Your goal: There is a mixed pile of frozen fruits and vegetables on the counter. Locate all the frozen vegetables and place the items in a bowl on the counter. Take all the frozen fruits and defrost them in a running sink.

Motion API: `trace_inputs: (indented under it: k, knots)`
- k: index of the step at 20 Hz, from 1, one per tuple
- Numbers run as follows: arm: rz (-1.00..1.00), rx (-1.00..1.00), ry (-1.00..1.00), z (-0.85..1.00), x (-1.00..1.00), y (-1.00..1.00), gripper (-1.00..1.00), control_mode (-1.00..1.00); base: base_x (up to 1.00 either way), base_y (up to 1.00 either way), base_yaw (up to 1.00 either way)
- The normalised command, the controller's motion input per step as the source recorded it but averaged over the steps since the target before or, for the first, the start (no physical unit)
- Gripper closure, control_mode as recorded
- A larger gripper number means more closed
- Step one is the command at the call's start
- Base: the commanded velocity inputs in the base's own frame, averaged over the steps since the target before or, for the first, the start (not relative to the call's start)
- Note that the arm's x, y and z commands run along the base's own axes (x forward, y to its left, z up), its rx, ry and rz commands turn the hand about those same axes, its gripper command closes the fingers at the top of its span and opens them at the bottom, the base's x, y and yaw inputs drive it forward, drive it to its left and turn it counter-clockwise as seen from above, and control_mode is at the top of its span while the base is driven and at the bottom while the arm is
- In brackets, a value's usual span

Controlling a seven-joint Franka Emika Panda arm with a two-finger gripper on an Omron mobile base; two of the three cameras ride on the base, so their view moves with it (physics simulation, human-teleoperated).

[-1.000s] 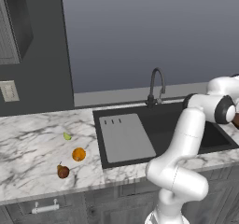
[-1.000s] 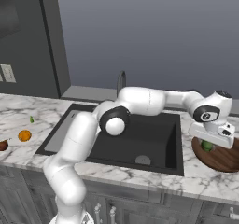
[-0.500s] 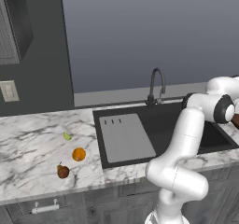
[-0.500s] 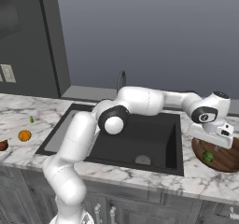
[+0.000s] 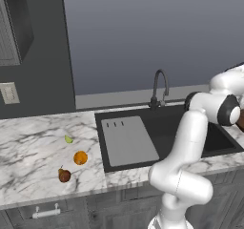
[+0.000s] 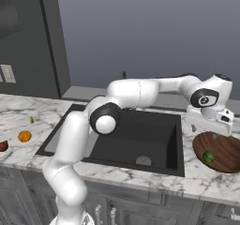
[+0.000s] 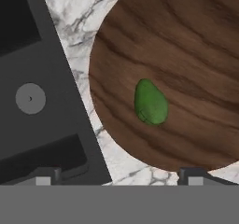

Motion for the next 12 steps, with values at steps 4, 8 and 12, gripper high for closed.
trace_inputs:
  k: [4, 8, 12]
  knots:
    - [0.07, 0.02, 0.00, 0.19, -0.14, 0.83, -1.00, -1.00, 0.00, 0.00, 0.00]
    - [0.11, 0.00, 0.03, 0.00, -0.01, 0.97, -1.00, -1.00, 0.00, 0.00, 0.00]
    - [0.06, -0.04, 0.03, 0.00, 0.00, 0.93, -1.00, -1.00, 0.00, 0.00, 0.00]
